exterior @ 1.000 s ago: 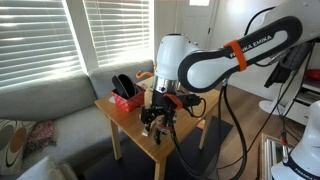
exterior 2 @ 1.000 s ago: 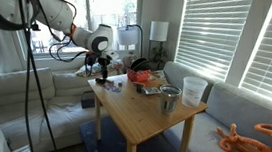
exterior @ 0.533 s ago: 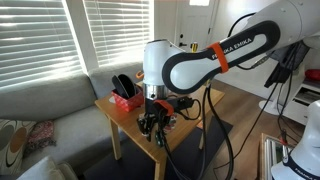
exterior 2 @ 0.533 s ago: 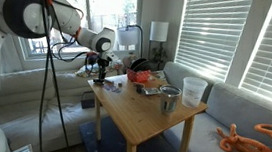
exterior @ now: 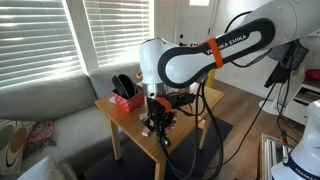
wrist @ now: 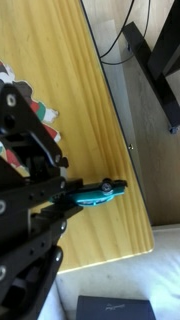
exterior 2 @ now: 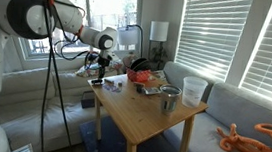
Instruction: Put the black toy car next to the blue toy car
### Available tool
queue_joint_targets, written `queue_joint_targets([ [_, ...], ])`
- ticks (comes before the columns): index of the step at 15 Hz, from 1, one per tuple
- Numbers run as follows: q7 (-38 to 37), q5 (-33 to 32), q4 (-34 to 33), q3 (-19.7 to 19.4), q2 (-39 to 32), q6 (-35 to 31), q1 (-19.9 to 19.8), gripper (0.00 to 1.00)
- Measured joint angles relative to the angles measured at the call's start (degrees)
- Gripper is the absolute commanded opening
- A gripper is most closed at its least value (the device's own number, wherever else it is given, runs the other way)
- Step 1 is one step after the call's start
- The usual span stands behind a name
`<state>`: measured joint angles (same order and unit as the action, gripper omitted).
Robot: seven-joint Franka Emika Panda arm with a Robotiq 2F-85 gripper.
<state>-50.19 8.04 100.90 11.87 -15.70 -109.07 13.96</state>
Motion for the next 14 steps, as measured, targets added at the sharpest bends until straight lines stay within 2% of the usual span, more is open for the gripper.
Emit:
queue_joint_targets([
  [3,-5.1,-0.3,3.5,-1.8,3.7,-5.0,-0.1,0.04],
  [4,-6.8,-0.4,5.6,-2.3,5.7,-7.1,-0.2,0.17],
  [5,-7.1,-0.6,7.6,-2.5,7.3,-9.6,-0.2,0.17],
  [6,-7.1,-0.8,9.4,-2.5,8.6,-11.6,-0.2,0.04],
  [10,-9.5,-0.6,11.1,-2.7,9.7,-15.1,-0.6,0.04],
  [14,-12.1,1.1,14.9,-5.6,12.9,-20.0,-4.6,0.04],
])
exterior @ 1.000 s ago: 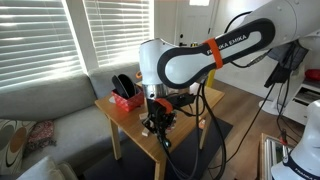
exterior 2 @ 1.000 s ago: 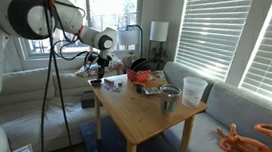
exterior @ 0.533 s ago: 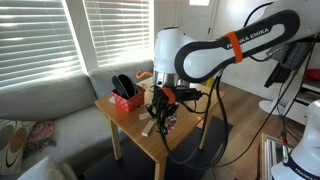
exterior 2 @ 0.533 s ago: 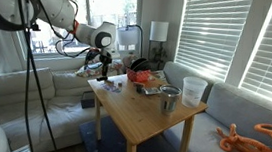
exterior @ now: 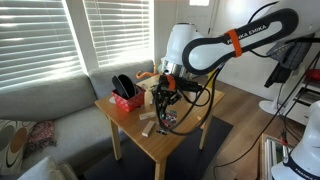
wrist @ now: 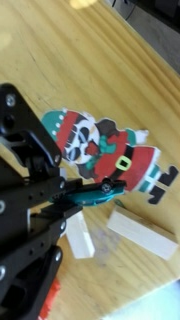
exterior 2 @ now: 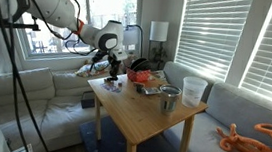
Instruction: Put the black toy car next to the blue toy car
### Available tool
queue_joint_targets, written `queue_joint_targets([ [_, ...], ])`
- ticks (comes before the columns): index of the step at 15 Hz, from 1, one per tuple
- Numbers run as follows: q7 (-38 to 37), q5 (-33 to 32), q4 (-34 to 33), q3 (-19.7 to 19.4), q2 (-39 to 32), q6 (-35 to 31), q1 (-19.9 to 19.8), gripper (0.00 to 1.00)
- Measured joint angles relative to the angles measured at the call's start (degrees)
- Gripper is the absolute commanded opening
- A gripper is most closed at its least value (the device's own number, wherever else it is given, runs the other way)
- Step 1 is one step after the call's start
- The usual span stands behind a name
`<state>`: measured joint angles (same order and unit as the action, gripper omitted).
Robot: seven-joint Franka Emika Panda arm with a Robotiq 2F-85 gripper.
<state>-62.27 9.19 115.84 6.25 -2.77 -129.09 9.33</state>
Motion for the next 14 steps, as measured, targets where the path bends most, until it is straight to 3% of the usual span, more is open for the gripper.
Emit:
queue_joint_targets([
  [4,-2.7,1.9,6.2,-2.8,4.6,-4.4,-4.5,0.04],
  [5,-2.9,3.3,7.6,-3.2,5.2,-7.0,-5.1,0.17],
  [7,0.7,7.9,9.7,-3.4,6.0,-11.3,-5.5,0.17],
  [8,1.4,8.7,10.2,-3.4,6.2,-12.1,-5.5,0.04],
  [14,0.4,10.1,9.8,-3.5,5.0,-14.5,-5.7,0.04],
])
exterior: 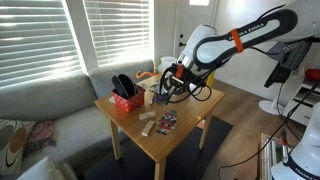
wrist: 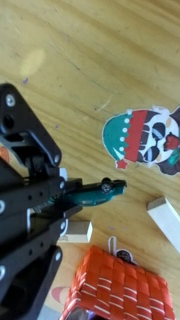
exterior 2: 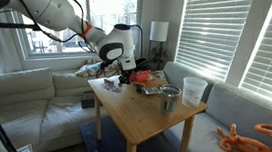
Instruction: Put the black toy car next to the blue toy car
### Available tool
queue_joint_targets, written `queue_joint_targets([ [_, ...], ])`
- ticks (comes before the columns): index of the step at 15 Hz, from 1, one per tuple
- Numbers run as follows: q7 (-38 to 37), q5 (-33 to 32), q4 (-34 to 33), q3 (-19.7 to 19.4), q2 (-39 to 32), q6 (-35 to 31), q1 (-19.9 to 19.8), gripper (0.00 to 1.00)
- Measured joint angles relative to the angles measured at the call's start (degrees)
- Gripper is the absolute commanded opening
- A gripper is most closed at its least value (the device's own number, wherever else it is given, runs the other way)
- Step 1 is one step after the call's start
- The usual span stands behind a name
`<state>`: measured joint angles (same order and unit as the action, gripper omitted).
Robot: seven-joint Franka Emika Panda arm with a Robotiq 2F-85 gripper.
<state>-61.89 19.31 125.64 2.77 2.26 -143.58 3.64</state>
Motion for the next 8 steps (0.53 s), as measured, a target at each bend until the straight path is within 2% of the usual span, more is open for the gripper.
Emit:
queue_joint_targets([
  [8,-9.1,-0.3,-6.6,0.2,-6.3,-2.6,-0.2,0.04],
])
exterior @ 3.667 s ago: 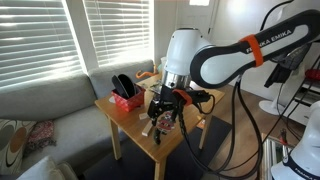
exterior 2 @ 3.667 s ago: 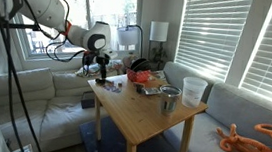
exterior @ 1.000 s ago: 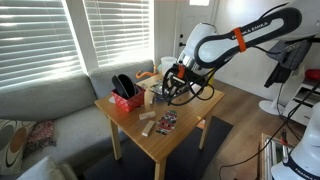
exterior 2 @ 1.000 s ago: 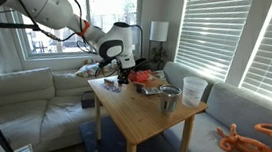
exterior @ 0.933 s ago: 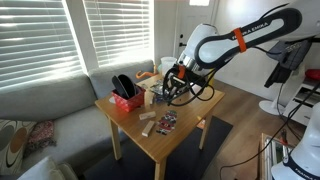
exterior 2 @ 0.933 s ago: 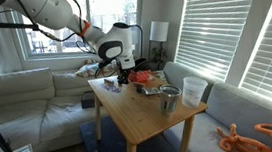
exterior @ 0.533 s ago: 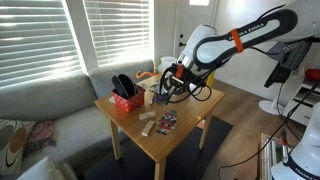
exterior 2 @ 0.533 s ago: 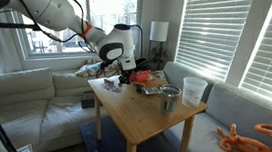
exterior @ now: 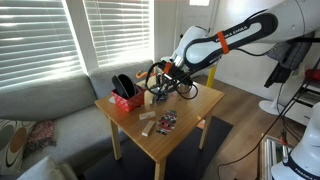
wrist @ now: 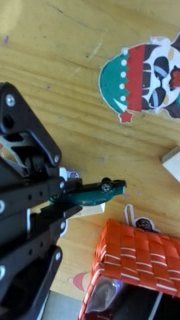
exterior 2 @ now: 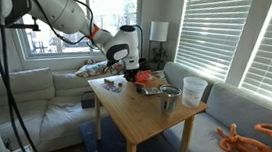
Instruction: Put the black toy car next to the blue toy car
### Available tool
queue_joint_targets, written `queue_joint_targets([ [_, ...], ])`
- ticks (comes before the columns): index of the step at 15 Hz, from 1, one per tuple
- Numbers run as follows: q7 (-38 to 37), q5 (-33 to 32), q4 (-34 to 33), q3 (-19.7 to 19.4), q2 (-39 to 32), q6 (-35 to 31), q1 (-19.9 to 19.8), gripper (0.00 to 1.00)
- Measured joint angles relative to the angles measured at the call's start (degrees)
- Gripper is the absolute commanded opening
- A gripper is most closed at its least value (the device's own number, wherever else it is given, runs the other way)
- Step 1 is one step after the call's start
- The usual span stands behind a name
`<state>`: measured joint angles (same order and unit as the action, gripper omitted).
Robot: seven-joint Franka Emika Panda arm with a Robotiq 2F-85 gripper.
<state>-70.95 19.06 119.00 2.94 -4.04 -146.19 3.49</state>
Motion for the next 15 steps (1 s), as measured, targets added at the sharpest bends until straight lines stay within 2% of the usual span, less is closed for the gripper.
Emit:
queue_joint_targets([
  [5,-5.2,-0.7,-4.4,0.1,-5.0,0.1,1.2,0.04],
  [9,-10.3,-5.5,-5.3,-1.1,-6.1,0.0,1.5,0.04],
  [13,-12.4,-10.3,-5.3,-3.2,-4.8,0.0,1.3,0.05],
  [14,-12.4,-10.8,-5.3,-3.4,-4.6,0.0,1.3,0.42],
  [15,-12.3,-10.8,-5.3,-3.4,-4.4,0.0,1.2,0.44],
])
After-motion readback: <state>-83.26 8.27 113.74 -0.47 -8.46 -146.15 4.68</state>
